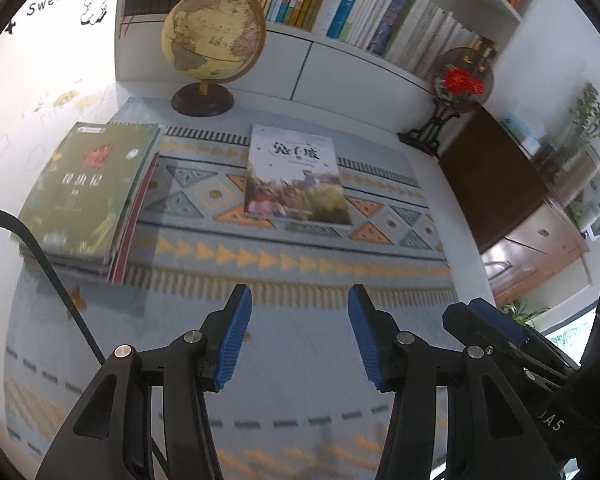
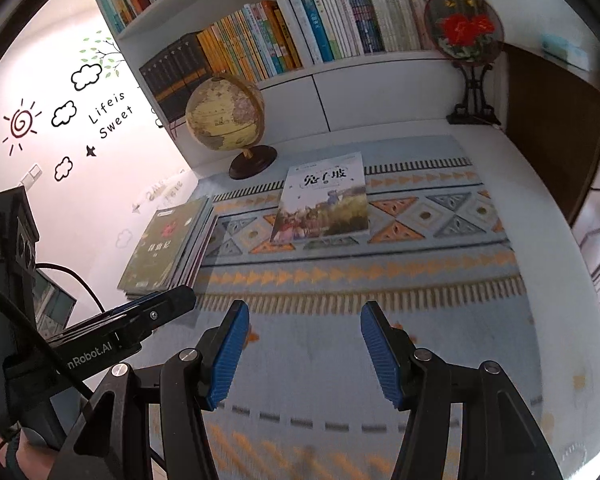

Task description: Organize books

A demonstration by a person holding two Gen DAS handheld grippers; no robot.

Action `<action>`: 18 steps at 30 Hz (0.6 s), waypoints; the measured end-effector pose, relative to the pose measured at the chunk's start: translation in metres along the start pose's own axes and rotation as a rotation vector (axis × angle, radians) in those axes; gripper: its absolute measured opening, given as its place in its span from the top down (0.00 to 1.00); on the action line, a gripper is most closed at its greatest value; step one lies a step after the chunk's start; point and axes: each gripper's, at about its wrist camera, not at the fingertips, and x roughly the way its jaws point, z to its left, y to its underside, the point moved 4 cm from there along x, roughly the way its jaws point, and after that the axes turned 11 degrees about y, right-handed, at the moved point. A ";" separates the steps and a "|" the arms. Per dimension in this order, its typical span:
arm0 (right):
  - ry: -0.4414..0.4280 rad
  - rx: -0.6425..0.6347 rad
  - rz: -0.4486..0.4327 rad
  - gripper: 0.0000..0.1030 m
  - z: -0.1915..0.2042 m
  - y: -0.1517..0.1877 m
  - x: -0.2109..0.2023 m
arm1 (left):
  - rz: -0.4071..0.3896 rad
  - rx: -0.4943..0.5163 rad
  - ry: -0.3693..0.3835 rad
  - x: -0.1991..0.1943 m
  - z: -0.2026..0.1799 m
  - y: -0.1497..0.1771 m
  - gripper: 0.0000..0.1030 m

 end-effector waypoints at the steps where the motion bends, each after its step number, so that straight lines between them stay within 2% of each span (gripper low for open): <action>1: -0.001 0.003 0.004 0.45 0.001 -0.006 0.008 | 0.003 -0.001 -0.004 0.005 0.004 -0.007 0.54; 9: 0.020 0.039 0.009 0.45 0.006 -0.047 0.061 | 0.043 0.012 -0.021 0.048 0.030 -0.053 0.54; 18: 0.063 0.077 0.064 0.45 0.006 -0.079 0.124 | 0.105 0.015 -0.020 0.104 0.057 -0.084 0.54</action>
